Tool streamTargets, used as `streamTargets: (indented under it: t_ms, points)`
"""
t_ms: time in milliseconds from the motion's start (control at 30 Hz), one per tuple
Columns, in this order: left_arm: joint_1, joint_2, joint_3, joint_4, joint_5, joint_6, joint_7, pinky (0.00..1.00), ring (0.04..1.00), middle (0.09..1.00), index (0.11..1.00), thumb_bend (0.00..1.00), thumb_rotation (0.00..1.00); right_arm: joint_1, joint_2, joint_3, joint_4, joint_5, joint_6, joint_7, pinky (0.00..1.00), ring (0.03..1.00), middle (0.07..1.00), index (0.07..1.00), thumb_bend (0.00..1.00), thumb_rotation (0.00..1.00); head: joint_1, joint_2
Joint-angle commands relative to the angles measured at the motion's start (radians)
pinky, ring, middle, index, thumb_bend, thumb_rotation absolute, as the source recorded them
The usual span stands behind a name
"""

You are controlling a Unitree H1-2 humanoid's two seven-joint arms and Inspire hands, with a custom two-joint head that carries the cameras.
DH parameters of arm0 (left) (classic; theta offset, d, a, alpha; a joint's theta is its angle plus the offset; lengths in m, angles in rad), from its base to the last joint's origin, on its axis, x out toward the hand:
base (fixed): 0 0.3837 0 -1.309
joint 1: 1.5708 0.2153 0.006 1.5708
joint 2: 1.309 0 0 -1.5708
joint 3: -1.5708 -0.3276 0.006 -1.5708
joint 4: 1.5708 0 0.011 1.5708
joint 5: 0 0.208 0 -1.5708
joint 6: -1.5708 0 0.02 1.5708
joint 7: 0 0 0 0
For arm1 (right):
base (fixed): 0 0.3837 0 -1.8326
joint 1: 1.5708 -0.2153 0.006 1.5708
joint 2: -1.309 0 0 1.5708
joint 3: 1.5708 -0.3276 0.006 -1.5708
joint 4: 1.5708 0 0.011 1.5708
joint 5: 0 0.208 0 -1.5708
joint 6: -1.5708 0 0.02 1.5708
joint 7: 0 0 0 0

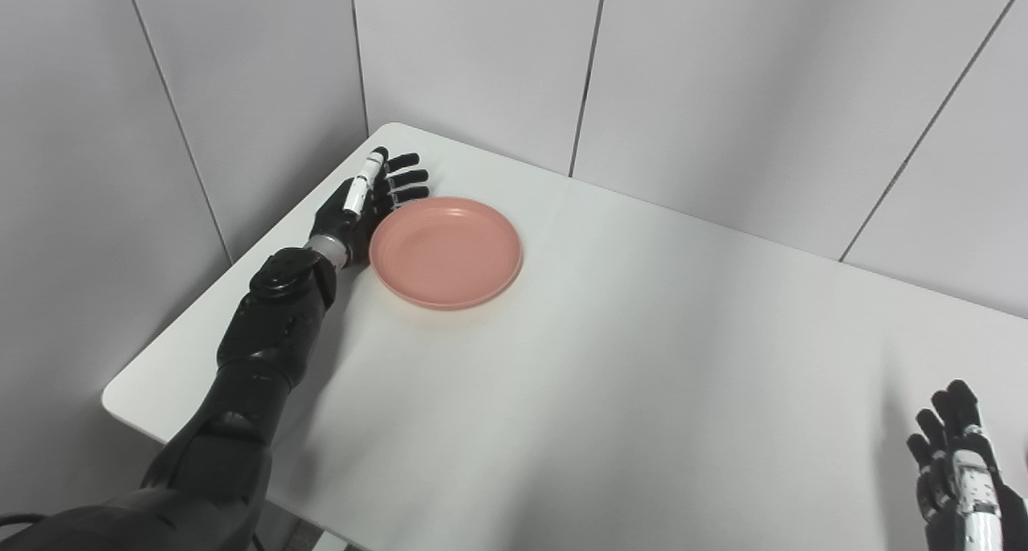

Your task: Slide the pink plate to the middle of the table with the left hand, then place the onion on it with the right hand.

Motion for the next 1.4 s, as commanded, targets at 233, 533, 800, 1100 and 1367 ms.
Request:
streamTargets:
  t_ms: [233,533,800,1100,1367]
  points:
    - [-0.044,-0.008,-0.019,0.008,0.007,-0.023,-0.034,0.73,0.754,0.761,0.748,0.31,1.00,-0.016,-0.006,-0.010,-0.033,0.028,0.000,0.008,1.00,1.000,1.000,1.000,0.00,1.00,-0.004,0.003]
    - [-0.057,-0.009,-0.046,0.019,0.016,-0.027,-0.045,0.73,0.759,0.764,0.751,0.32,1.00,-0.019,-0.004,-0.010,-0.026,0.028,-0.009,0.006,1.00,1.000,1.000,1.000,0.00,1.00,-0.012,0.008]
    - [-0.073,-0.011,-0.063,0.044,0.015,-0.032,-0.057,0.72,0.748,0.759,0.746,0.33,1.00,-0.019,0.001,-0.002,-0.050,0.020,0.022,-0.001,1.00,1.000,1.000,1.000,0.00,1.00,-0.021,0.013]
    - [-0.070,-0.025,-0.080,0.028,0.022,-0.028,-0.059,0.70,0.734,0.746,0.741,0.33,1.00,-0.017,0.013,-0.001,-0.037,0.016,-0.004,-0.007,1.00,1.000,1.000,1.000,0.00,1.00,-0.048,0.020]
    - [-0.068,-0.048,-0.094,-0.006,0.039,0.000,-0.048,0.70,0.739,0.749,0.731,0.36,1.00,-0.014,0.020,0.001,-0.034,0.008,-0.017,-0.008,1.00,1.000,1.000,1.000,0.00,1.00,-0.061,0.022]
